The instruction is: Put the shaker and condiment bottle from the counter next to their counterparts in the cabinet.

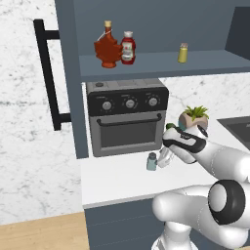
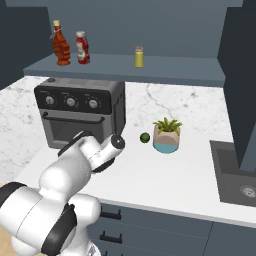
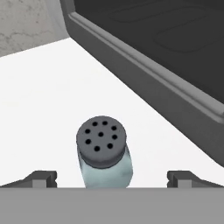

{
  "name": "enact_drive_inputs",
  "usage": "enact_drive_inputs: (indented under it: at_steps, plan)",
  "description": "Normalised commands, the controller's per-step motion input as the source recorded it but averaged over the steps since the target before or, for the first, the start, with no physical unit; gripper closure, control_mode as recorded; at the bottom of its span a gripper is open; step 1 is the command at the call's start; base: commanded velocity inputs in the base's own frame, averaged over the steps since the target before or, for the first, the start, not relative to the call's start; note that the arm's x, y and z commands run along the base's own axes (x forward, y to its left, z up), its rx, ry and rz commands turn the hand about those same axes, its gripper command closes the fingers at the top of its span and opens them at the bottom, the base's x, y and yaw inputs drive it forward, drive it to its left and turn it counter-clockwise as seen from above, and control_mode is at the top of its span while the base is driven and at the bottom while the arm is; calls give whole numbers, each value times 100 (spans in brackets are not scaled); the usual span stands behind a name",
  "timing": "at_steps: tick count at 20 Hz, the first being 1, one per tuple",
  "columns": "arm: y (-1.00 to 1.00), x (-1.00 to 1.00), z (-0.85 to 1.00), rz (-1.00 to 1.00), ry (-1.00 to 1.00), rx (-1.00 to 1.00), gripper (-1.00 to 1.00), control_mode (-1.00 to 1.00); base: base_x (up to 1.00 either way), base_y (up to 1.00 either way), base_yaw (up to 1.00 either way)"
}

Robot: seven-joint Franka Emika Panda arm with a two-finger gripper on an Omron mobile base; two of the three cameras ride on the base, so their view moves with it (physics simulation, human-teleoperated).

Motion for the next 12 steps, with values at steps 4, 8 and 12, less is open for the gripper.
enact_drive_inputs:
  at_steps: [4,8,12]
  plan:
    - [0,0,-16,3,-1,-1,-100,-100,0,0,0]
    - [0,0,-11,2,-1,0,-100,-100,0,0,0]
    - [3,1,-3,2,-5,0,-100,-100,0,0,0]
